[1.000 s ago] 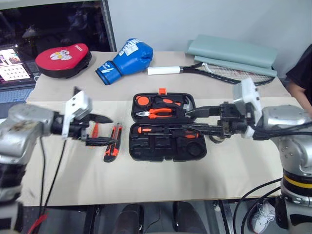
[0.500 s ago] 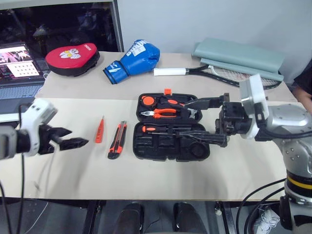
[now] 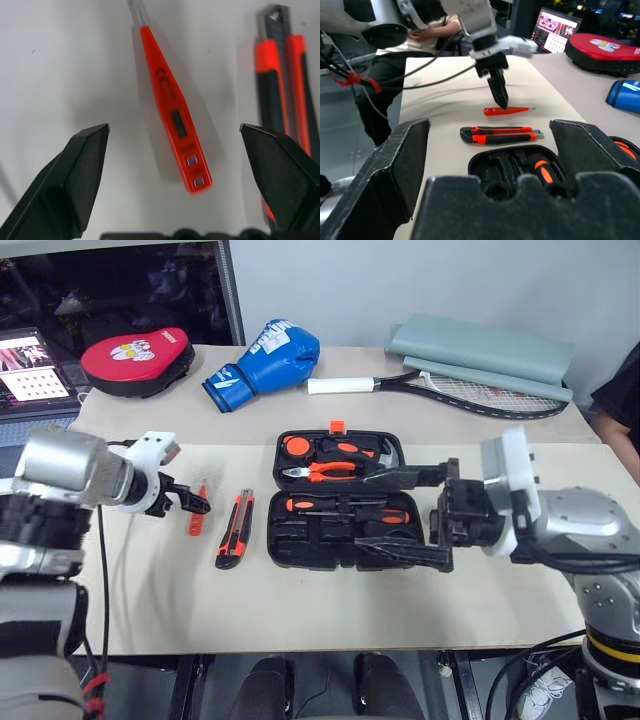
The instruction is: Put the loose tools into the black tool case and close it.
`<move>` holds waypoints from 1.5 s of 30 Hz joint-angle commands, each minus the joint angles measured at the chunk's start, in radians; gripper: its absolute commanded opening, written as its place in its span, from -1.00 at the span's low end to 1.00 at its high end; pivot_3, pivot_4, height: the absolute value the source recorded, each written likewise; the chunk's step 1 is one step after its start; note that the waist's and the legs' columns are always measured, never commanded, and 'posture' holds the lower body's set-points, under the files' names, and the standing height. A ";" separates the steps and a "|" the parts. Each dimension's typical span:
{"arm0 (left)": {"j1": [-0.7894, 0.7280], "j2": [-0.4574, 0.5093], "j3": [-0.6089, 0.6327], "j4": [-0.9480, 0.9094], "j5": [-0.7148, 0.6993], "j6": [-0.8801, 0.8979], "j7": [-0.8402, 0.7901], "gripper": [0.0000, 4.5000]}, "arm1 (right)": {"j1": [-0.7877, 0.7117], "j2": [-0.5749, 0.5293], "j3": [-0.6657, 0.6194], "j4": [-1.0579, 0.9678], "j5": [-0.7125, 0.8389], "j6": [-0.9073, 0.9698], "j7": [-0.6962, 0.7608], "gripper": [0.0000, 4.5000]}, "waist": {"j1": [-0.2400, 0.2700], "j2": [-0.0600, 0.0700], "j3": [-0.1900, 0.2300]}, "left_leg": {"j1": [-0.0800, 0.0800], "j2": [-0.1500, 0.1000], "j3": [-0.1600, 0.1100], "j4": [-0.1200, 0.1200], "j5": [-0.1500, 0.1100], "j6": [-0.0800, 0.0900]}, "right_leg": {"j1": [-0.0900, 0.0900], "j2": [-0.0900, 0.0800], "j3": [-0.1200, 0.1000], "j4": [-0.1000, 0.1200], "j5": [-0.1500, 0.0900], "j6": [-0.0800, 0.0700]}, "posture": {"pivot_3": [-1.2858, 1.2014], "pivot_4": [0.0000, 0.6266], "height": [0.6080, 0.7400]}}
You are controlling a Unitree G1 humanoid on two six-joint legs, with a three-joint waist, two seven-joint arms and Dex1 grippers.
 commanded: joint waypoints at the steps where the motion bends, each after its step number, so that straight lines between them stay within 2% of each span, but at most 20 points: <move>1: -0.066 -0.035 -0.022 0.095 0.033 -0.022 -0.011 1.00 | 0.019 0.002 -0.026 -0.053 0.025 -0.033 -0.043 0.98 | 0.003 0.000 0.000 | 0.000 0.000 -0.001 0.000 0.000 0.000 | 0.000 0.000 0.000 0.000 0.000 0.000 | 0.03 -0.52 0.95; 6: -0.059 -0.046 -0.061 0.106 0.046 -0.021 -0.032 1.00 | 0.045 0.000 -0.035 -0.075 0.033 -0.040 -0.079 0.98 | 0.001 0.000 0.000 | -0.001 0.000 0.000 0.000 0.000 0.000 | 0.000 0.000 0.000 0.000 0.000 0.000 | 0.03 -0.52 0.95; 9: -0.050 -0.047 -0.063 0.120 0.051 -0.016 -0.041 0.70 | 0.055 -0.004 -0.042 -0.080 0.042 -0.044 -0.096 1.00 | 0.002 0.000 0.000 | -0.001 0.000 -0.001 0.000 0.000 0.000 | 0.000 0.000 -0.001 0.000 0.000 0.000 | 0.03 -0.52 0.95; 14: -0.024 -0.064 -0.081 0.156 0.085 -0.060 -0.042 -0.17 | 0.071 -0.014 -0.047 -0.090 0.052 -0.053 -0.114 1.00 | 0.003 0.000 0.000 | -0.001 0.000 -0.001 0.000 0.000 0.000 | 0.000 -0.001 0.000 0.000 0.000 0.000 | 0.03 -0.52 0.95; 18: -0.030 -0.085 -0.076 0.191 0.104 -0.089 -0.048 -0.79 | 0.081 -0.031 -0.056 -0.097 0.061 -0.055 -0.116 1.00 | 0.008 0.000 -0.001 | 0.001 0.000 -0.001 0.000 0.000 0.000 | 0.001 -0.001 -0.001 0.000 0.000 0.000 | 0.03 -0.52 0.95; 26: -0.040 -0.082 -0.084 0.216 0.139 -0.148 -0.093 -0.81 | 0.097 -0.068 -0.068 -0.098 0.073 -0.063 -0.101 1.00 | 0.011 0.000 -0.001 | 0.004 0.000 0.000 0.001 0.000 0.000 | 0.004 -0.001 0.000 0.001 0.000 0.001 | 0.03 -0.52 0.95; 31: -0.069 -0.062 -0.134 0.233 0.186 -0.264 -0.180 -0.81 | 0.119 -0.087 -0.072 -0.103 0.078 -0.073 -0.095 1.00 | 0.020 0.000 -0.001 | 0.003 0.000 -0.001 0.001 0.000 0.000 | 0.004 -0.001 0.000 0.001 0.000 0.001 | 0.03 -0.52 0.95; 34: -0.087 -0.045 -0.165 0.235 0.222 -0.441 -0.290 -0.81 | 0.148 -0.106 -0.072 -0.106 0.061 -0.079 -0.080 1.00 | 0.025 0.000 -0.001 | 0.003 0.000 -0.001 0.001 0.001 0.000 | 0.004 -0.001 0.000 0.001 0.000 0.001 | 0.03 -0.52 0.95; 38: -0.171 -0.028 -0.199 0.248 0.262 -0.718 -0.545 -0.81 | 0.198 -0.149 -0.084 -0.106 0.074 -0.067 -0.057 1.00 | 0.027 -0.002 0.000 | -0.004 0.000 -0.001 0.004 0.000 0.000 | 0.000 -0.001 -0.002 0.000 0.000 0.000 | 0.03 -0.52 0.95; 42: -0.273 -0.077 -0.212 0.322 0.313 -0.878 -0.653 -0.81 | 0.212 -0.166 -0.088 -0.102 0.081 -0.072 -0.047 1.00 | 0.027 -0.004 0.001 | -0.006 0.000 -0.001 0.005 -0.001 0.002 | 0.000 -0.001 -0.003 -0.003 0.000 0.001 | 0.03 -0.52 0.95; 45: -0.348 -0.123 -0.255 0.310 0.349 -1.012 -0.807 -0.81 | 0.224 -0.180 -0.083 -0.099 0.063 -0.075 -0.041 1.00 | 0.027 -0.004 0.001 | -0.007 0.000 -0.001 0.005 -0.001 0.003 | 0.000 -0.001 -0.003 -0.007 0.000 0.002 | 0.03 -0.52 0.95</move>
